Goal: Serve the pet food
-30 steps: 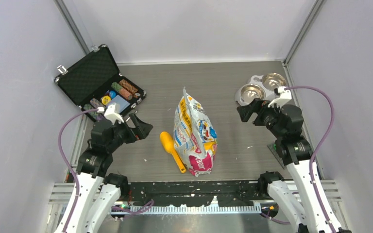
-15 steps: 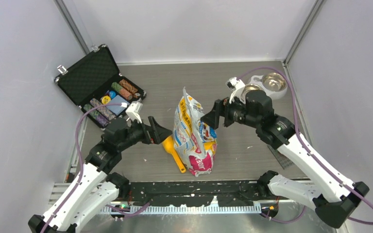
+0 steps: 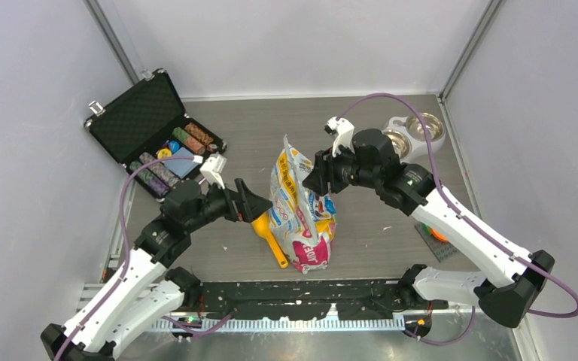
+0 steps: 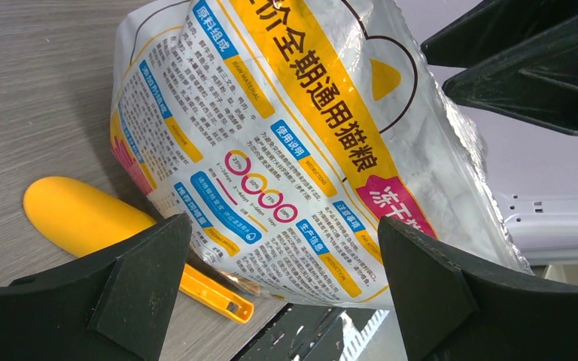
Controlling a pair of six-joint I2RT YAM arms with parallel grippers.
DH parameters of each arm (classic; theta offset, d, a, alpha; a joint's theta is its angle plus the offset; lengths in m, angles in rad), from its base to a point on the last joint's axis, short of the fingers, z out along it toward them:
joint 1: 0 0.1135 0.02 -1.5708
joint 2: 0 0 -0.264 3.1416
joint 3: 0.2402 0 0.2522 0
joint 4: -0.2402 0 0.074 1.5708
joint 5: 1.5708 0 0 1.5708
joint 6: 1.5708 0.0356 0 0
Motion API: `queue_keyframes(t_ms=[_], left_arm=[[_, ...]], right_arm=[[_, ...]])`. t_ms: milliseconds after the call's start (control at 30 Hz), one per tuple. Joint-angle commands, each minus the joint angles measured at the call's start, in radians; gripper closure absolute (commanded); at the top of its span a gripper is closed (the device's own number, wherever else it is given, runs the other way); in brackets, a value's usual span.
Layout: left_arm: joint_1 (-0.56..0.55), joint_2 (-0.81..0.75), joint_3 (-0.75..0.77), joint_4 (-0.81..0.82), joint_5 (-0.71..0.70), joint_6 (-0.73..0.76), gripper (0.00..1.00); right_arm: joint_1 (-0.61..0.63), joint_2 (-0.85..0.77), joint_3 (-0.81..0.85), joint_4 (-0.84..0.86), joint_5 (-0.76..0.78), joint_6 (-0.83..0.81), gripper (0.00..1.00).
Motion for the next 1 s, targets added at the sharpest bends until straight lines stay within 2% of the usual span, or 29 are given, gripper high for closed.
queue_keyframes(t_ms=[0, 233, 467, 667, 967], left_arm=[[-0.024, 0.011, 0.041, 0.053, -0.012, 0.006, 0.01], [-0.041, 0.036, 0.054, 0.055, -0.023, 0.007, 0.01], [-0.06, 0.057, 0.051, 0.058, -0.031, 0.005, 0.01], [-0.072, 0.068, 0.055, 0.06, -0.046, 0.009, 0.01], [-0.092, 0.104, 0.072, 0.072, -0.049, 0.012, 0.01]], right_arm=[[0.012, 0.003, 0.045, -0.019, 0.02, -0.009, 0.51], [0.049, 0.001, 0.063, -0.038, 0.012, -0.01, 0.52], [0.054, -0.03, 0.099, -0.032, 0.059, 0.028, 0.49], [0.059, -0.038, 0.081, -0.035, 0.02, 0.023, 0.49], [0.068, 0.013, 0.082, -0.067, 0.074, 0.02, 0.55]])
